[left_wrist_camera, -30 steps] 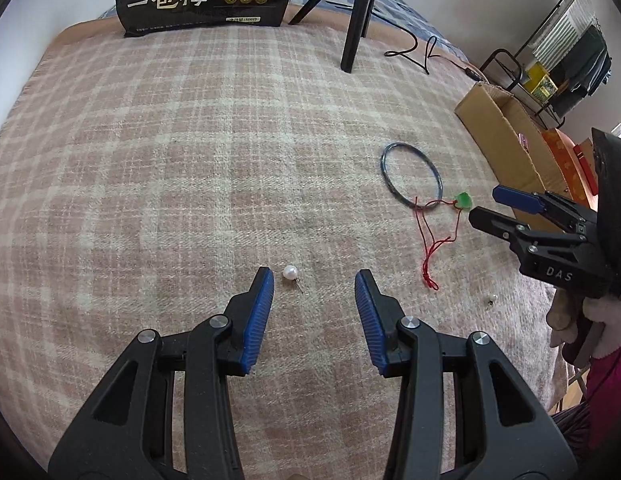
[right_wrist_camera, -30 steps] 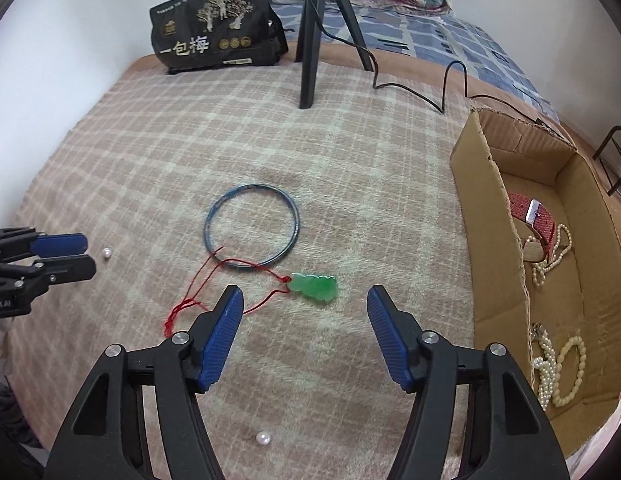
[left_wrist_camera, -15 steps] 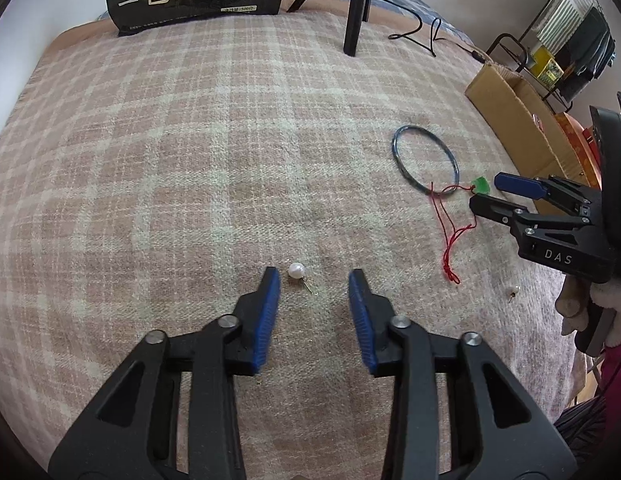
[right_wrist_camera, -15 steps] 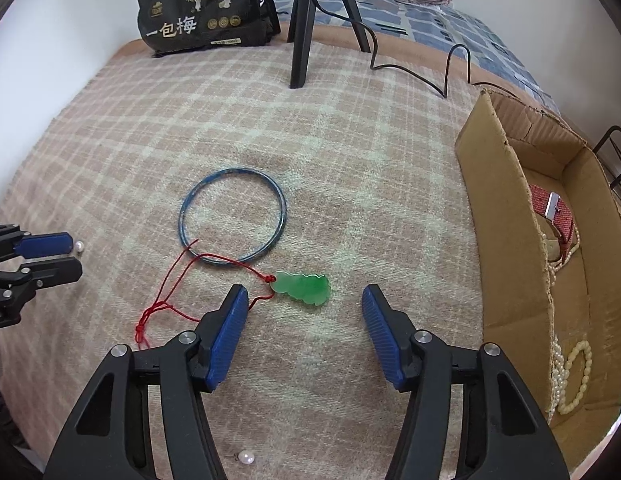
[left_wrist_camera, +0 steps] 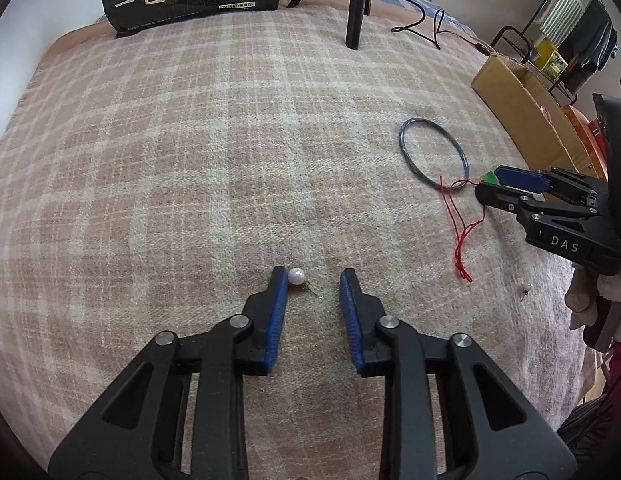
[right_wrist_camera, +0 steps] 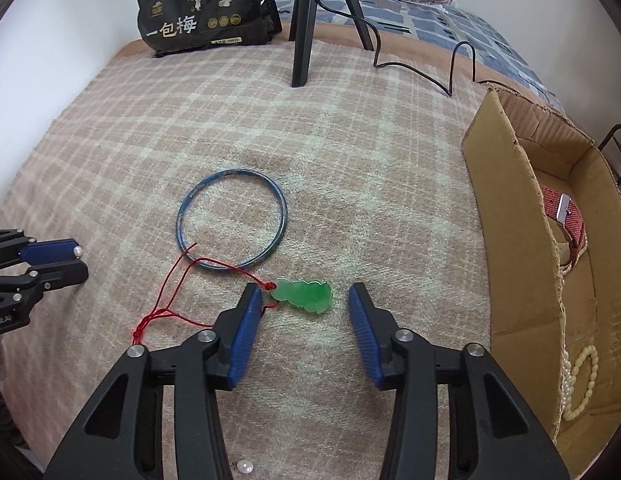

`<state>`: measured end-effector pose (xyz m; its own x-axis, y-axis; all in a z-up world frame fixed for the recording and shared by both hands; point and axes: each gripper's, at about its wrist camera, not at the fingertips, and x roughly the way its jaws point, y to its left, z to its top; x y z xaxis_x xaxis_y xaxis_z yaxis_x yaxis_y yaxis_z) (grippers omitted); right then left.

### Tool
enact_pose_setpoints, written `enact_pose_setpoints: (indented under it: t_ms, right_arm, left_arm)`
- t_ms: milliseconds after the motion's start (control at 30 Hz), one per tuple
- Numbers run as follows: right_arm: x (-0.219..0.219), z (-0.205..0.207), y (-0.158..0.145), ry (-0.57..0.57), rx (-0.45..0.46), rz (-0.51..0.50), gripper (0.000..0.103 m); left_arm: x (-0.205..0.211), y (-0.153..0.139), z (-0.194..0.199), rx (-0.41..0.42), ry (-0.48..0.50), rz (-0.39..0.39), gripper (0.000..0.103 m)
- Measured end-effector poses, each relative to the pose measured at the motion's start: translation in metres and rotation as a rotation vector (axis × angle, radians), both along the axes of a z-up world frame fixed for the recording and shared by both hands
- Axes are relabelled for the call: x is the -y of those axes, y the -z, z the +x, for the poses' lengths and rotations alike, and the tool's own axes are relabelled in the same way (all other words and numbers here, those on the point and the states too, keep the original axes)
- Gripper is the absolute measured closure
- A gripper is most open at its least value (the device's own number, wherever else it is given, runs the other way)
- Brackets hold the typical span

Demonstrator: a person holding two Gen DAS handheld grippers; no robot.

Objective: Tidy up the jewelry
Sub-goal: 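Close left tool on the loose pearl while right tool grips the jade pendant, then carry the pearl with left tool while right tool carries the jade pendant over the box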

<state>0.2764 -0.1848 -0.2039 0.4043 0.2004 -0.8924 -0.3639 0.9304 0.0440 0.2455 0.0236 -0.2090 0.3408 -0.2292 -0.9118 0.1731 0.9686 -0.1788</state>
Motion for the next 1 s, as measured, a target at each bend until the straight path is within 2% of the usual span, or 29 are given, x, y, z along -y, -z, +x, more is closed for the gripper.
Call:
enact_pose_setpoints:
  t_ms: [67,133,267,633,667,700,1000]
  right_arm:
    - [0.000,0.000,0.000,0.000,-0.003,0.006,0.066]
    - [0.001,0.000,0.000,-0.003,-0.006,0.010,0.074]
    - [0.001,0.000,0.000,-0.002,-0.007,0.019,0.074]
    - [0.004,-0.006,-0.008,-0.009,0.005,0.030,0.075]
    - [0.004,-0.008,-0.010,-0.011,0.009,0.031,0.076]
    - [0.004,-0.009,-0.012,-0.015,0.012,0.030,0.086]
    - [0.001,-0.012,-0.012,-0.025,0.013,0.019,0.087]
  left_arm:
    - [-0.002,0.000,0.000,-0.001,-0.004,0.001,0.084]
    - [-0.003,0.001,0.000,0.001,-0.009,0.007,0.089]
    - [-0.004,0.001,0.000,0.008,-0.014,0.016,0.095]
    - [-0.003,-0.008,-0.007,0.039,-0.012,0.030,0.096]
    - [-0.004,-0.010,-0.007,0.043,-0.013,0.030,0.096]
    - [-0.005,-0.012,-0.009,0.047,-0.014,0.030,0.096]
    - [-0.012,-0.019,-0.019,0.066,-0.027,0.029,0.096]
